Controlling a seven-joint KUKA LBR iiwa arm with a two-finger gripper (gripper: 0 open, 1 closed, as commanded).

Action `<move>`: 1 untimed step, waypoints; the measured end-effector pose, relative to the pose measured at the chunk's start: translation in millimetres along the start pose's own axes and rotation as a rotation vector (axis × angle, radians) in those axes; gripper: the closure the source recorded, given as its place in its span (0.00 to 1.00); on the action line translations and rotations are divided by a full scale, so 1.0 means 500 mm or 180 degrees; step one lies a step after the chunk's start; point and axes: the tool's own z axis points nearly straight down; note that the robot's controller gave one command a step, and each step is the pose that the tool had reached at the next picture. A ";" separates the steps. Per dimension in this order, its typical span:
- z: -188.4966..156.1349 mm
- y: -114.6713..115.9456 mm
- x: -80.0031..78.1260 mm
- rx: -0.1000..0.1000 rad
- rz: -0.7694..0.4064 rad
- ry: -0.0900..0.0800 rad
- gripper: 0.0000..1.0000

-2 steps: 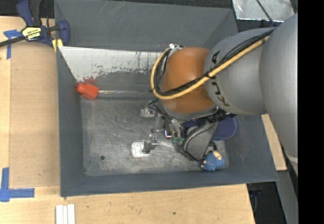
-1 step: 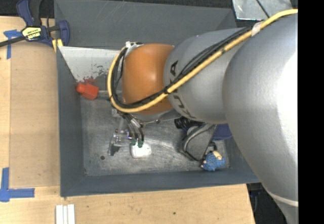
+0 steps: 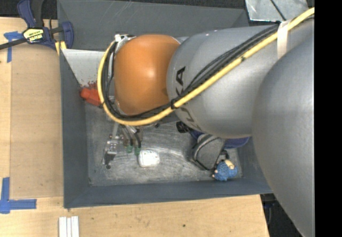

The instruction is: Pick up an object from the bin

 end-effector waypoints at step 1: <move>-0.137 -0.043 -0.078 0.0005 0.0415 -0.0009 0.00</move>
Offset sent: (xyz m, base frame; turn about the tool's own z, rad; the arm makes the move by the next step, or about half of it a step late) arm 0.0319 -0.0269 0.0645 0.1297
